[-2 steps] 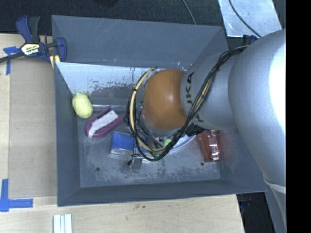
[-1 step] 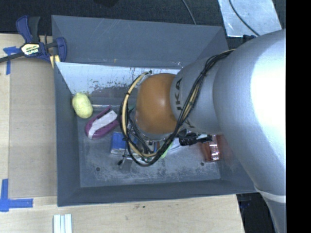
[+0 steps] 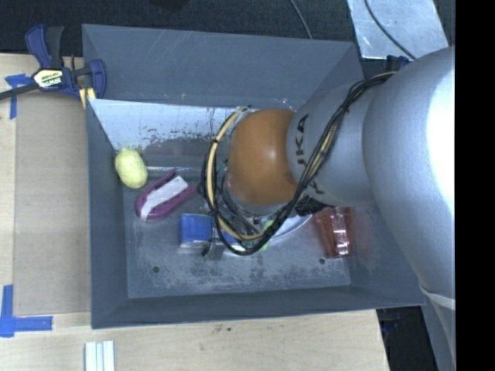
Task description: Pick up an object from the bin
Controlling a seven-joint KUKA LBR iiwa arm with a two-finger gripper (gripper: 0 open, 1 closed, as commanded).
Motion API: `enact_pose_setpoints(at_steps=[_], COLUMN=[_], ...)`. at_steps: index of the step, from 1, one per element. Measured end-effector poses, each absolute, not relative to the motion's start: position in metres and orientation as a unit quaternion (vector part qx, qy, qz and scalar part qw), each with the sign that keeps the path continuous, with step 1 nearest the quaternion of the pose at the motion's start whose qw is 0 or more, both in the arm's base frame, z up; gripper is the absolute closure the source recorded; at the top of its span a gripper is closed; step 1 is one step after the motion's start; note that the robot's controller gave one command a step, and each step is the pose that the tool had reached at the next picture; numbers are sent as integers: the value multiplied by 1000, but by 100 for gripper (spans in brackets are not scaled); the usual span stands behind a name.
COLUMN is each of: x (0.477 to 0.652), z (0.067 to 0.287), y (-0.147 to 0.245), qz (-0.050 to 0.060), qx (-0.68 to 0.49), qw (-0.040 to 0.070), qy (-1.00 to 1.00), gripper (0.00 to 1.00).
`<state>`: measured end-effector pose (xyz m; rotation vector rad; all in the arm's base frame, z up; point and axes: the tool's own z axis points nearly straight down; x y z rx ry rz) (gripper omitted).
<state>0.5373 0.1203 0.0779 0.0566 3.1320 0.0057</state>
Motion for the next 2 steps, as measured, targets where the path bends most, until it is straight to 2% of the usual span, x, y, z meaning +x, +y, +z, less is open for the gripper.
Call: enact_pose_setpoints(at_steps=[1,2], x=[537,534], z=[78,110], y=[120,120], qz=[2,1], qx=[18,19], qw=[5,0], qy=[1000,1000], gripper=[100,100])
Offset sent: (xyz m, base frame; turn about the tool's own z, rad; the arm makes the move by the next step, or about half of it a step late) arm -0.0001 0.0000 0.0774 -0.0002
